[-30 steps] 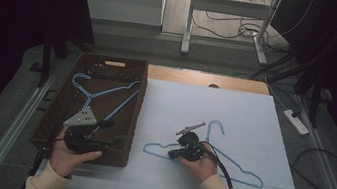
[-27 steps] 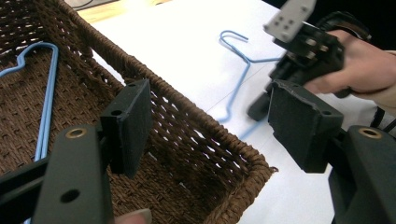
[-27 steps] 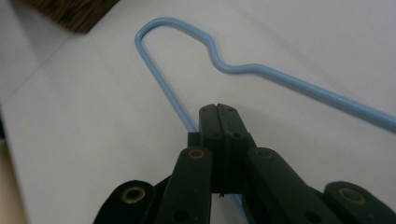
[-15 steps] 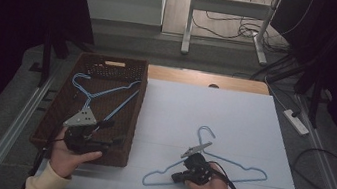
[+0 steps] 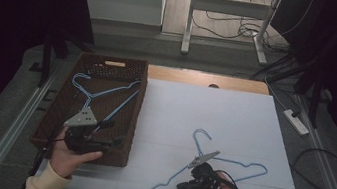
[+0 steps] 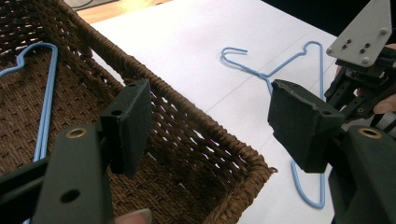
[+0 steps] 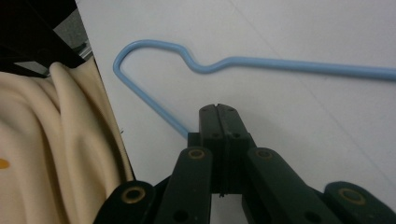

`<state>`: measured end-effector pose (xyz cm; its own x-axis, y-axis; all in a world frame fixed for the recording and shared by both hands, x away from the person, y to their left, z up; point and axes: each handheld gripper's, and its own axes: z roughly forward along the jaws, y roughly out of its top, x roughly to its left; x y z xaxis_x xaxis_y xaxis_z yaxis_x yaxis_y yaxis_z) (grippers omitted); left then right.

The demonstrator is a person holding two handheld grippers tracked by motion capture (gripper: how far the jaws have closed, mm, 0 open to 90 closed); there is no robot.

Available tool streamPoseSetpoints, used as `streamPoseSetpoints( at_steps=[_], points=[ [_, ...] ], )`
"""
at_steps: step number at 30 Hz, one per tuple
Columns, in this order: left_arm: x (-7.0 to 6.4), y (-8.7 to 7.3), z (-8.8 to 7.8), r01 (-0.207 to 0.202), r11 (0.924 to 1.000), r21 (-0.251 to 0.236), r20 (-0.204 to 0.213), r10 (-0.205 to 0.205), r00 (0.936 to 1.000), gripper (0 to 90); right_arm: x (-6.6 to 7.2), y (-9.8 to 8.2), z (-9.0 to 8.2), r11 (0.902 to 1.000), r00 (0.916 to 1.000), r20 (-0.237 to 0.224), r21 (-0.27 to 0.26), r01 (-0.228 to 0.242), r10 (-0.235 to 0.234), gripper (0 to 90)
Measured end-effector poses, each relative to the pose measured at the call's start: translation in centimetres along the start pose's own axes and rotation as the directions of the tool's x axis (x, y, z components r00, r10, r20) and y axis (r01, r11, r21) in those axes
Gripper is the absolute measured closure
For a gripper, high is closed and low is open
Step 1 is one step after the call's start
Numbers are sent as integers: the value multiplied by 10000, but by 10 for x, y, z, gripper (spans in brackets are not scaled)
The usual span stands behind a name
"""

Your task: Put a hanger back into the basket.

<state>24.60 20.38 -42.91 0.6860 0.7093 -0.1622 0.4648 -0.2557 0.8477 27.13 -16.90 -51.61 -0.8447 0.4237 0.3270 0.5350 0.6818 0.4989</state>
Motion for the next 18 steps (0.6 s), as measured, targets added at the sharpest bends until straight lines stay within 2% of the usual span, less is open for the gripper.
streamPoseSetpoints(
  at_steps=[3, 5, 6, 8, 11, 12, 14, 15, 17, 18],
  points=[
    [0, 0, 0, 17, 10000, -8, 4, -17, 10000, 314, -4, 4, -13, 9960, 9992, 396, -888, 122, -87, 900],
    [0, 0, 1, 26, 10000, -10, 11, -26, 10000, 314, -12, 8, -26, 9877, 9953, 938, -1564, -73, 222, 900],
    [0, 0, 1, 18, 10000, 4, 23, -18, 10000, 314, -17, 9, -32, 9830, 9904, 1331, -1830, -136, 384, 900],
    [-1, 0, 2, 9, 10000, 17, 33, -9, 10000, 314, -29, 13, -43, 9731, 9737, 2170, -2295, -189, 701, 900],
    [-1, 0, 2, 20, 10000, 4, 31, -20, 10000, 314, -48, 19, -51, 9645, 9544, 2775, -2615, -355, 1103, 900],
    [-1, 0, 2, 24, 10000, -1, 28, -24, 10000, 314, -53, 21, -52, 9633, 9486, 2937, -2658, -377, 1182, 875],
    [-1, 0, 2, 11, 10000, 11, 14, -11, 10000, 314, -65, 26, -53, 9638, 9314, 3354, -2614, -522, 1414, 790],
    [-1, 0, 2, 11, 10000, 11, 14, -11, 10000, 314, -65, 26, -53, 9638, 9314, 3354, -2614, -522, 1414, 790],
    [-1, 0, 2, -2, 10000, 2, 4, 2, 10000, 314, -76, 31, -50, 9657, 9170, 3622, -2474, -785, 1673, 743],
    [-1, 0, 2, -10, 10000, -3, 2, 10, 10000, 314, -79, 33, -49, 9666, 9137, 3675, -2413, -865, 1735, 707]
  ],
)
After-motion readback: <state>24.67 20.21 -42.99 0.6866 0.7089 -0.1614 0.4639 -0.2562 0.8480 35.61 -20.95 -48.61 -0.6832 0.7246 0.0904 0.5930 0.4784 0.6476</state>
